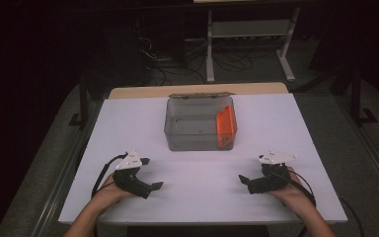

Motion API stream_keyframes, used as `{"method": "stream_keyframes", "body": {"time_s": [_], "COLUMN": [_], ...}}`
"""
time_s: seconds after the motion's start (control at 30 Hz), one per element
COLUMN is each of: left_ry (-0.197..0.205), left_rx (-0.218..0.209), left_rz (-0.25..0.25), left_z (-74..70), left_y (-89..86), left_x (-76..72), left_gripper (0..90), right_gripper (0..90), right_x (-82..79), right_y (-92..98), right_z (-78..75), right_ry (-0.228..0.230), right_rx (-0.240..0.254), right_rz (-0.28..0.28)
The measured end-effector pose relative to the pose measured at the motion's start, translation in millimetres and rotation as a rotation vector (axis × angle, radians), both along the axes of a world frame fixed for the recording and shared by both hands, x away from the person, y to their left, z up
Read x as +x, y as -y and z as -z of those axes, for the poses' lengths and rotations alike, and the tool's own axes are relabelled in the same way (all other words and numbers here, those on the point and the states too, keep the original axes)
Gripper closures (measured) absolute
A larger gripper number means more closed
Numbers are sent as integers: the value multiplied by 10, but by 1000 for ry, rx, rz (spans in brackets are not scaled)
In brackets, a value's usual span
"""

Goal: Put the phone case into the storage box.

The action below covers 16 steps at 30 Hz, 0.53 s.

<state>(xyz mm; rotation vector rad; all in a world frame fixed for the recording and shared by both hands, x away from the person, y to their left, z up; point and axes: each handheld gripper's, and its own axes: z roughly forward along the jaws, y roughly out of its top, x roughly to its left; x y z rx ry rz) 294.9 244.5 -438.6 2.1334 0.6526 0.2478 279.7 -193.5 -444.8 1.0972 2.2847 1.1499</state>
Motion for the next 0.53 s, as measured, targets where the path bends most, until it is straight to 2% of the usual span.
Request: {"method": "stream_keyframes", "body": {"time_s": [0.2, 0.53], "left_ry": [-3, -8], "left_rx": [3, 9], "left_rz": [4, 8], "left_z": [7, 18], "left_y": [8, 18], "left_x": [-4, -4], "left_gripper": [0, 0], "right_gripper": [0, 0], "right_x": [1, -1], "right_y": [5, 18], "right_z": [11, 1], "right_ry": [2, 4], "right_rx": [-13, -8], "right_rz": [-11, -8]}}
